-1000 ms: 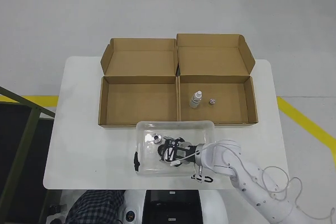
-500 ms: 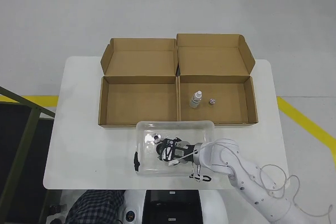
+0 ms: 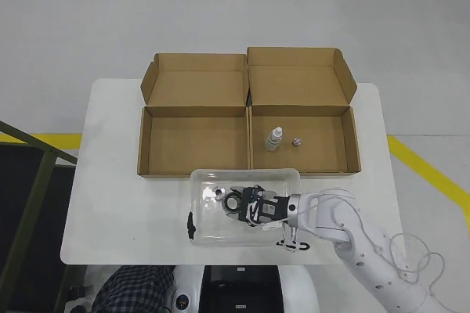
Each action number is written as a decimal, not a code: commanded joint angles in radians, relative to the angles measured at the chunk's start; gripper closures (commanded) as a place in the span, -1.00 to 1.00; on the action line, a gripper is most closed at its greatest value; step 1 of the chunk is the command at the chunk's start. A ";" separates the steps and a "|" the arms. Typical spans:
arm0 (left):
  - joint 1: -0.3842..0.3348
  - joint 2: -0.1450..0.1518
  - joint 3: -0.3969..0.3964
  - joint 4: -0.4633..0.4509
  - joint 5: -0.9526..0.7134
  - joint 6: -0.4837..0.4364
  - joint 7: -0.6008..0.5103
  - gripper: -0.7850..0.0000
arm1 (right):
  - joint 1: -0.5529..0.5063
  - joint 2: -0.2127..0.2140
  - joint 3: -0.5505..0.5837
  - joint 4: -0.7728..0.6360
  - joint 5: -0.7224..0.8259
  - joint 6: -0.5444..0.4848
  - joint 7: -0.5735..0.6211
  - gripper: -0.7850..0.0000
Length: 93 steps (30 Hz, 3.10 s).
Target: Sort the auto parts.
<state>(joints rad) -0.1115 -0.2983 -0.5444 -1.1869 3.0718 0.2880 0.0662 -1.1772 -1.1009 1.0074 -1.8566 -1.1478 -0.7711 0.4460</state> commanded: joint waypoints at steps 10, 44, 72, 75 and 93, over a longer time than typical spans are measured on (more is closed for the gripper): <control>0.000 0.000 0.000 0.000 0.000 0.000 0.000 -1.00 | -0.077 0.038 0.189 -0.130 0.127 -0.102 -0.046 1.00; 0.000 0.000 0.000 0.000 0.000 0.000 0.000 -1.00 | -0.045 0.071 0.279 -0.086 0.358 -0.116 -0.038 1.00; 0.000 0.000 0.000 0.000 0.000 0.000 0.000 -1.00 | 0.197 -0.004 -0.034 0.019 0.083 0.266 0.029 1.00; 0.000 0.000 0.000 0.000 0.000 0.000 0.000 -1.00 | 0.228 -0.017 -0.073 0.049 0.068 0.305 0.038 1.00; 0.000 0.000 0.000 0.000 0.000 0.000 0.000 -1.00 | 0.366 -0.090 -0.202 0.286 0.124 0.395 0.043 1.00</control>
<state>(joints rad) -0.1115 -0.2983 -0.5444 -1.1869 3.0718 0.2880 0.0662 -0.8176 -1.1870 0.8116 -1.5851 -1.0273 -0.3774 0.4903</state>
